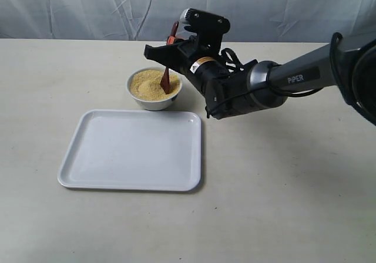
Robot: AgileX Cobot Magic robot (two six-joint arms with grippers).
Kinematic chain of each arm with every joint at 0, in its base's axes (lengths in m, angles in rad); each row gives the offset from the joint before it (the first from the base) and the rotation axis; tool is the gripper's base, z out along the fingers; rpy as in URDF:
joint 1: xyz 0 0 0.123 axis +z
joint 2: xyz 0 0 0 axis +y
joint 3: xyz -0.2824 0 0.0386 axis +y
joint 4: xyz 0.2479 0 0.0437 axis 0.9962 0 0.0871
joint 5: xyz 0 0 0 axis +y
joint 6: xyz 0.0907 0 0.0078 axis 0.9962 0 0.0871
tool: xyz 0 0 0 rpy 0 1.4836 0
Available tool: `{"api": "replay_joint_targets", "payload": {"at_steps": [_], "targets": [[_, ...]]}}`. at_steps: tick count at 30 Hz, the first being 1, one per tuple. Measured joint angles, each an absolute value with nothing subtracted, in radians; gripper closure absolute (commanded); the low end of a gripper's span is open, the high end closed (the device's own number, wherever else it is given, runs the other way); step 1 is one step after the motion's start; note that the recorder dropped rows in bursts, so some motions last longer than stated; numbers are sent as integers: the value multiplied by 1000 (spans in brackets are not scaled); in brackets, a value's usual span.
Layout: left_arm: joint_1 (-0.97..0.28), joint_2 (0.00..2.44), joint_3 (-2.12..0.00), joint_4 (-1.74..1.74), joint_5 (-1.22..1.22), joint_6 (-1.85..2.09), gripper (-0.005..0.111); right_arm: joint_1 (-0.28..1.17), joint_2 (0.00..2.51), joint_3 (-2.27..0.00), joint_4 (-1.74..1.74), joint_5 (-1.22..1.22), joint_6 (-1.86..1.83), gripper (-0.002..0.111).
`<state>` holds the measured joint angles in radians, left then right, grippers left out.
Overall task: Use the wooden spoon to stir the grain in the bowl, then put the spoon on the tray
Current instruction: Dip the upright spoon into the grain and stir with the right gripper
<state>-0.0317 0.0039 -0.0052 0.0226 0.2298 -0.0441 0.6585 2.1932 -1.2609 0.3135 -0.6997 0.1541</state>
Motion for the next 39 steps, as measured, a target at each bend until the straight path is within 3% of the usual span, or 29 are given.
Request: {"api": "replay_joint_targets", "payload": {"at_steps": [39], "targets": [[-32,4,-5,23,230,-44,107,668,2191,-1261,252,-721,230,109]]}}
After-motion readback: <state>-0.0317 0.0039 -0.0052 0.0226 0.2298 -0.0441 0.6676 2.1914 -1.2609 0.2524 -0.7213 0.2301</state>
